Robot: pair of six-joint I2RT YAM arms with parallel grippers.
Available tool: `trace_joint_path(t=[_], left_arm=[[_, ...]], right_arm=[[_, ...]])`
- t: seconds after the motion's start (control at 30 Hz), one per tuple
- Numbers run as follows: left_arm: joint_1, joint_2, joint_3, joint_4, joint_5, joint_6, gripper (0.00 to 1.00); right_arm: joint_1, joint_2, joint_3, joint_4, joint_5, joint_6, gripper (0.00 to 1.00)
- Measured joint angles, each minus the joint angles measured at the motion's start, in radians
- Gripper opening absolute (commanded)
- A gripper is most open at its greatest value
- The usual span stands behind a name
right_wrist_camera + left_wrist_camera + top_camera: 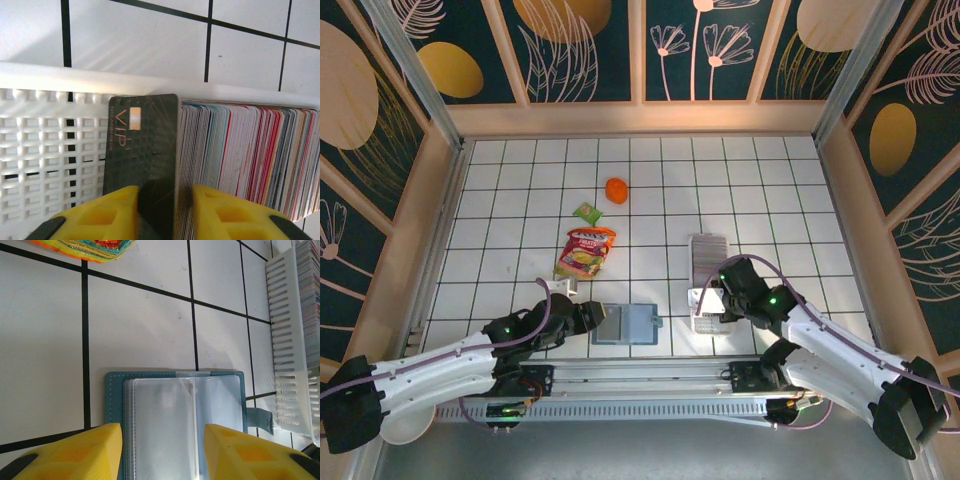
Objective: Put the credit cards into the card holder
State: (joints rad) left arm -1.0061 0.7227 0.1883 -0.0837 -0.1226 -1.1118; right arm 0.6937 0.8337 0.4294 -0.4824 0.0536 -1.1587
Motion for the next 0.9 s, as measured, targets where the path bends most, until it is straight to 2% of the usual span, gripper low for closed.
trace_joint_path(t=[0.27, 0.83, 0.87, 0.9], left_arm=[[0.000, 0.000, -0.007, 0.008, 0.011, -0.008, 0.44], [0.000, 0.000, -0.013, 0.025, 0.010, -0.011, 0.43], [0.000, 0.000, -0.014, 0.027, 0.010, -0.011, 0.43], [0.000, 0.000, -0.014, 0.028, 0.010, -0.011, 0.42]], right_arm=[[0.000, 0.000, 0.015, -0.016, 0.003, -0.006, 0.15], [0.000, -0.004, 0.111, -0.145, -0.022, 0.025, 0.05], [0.000, -0.008, 0.114, -0.151, -0.025, 0.031, 0.00], [0.000, -0.013, 0.116, -0.158, -0.027, 0.041, 0.00]])
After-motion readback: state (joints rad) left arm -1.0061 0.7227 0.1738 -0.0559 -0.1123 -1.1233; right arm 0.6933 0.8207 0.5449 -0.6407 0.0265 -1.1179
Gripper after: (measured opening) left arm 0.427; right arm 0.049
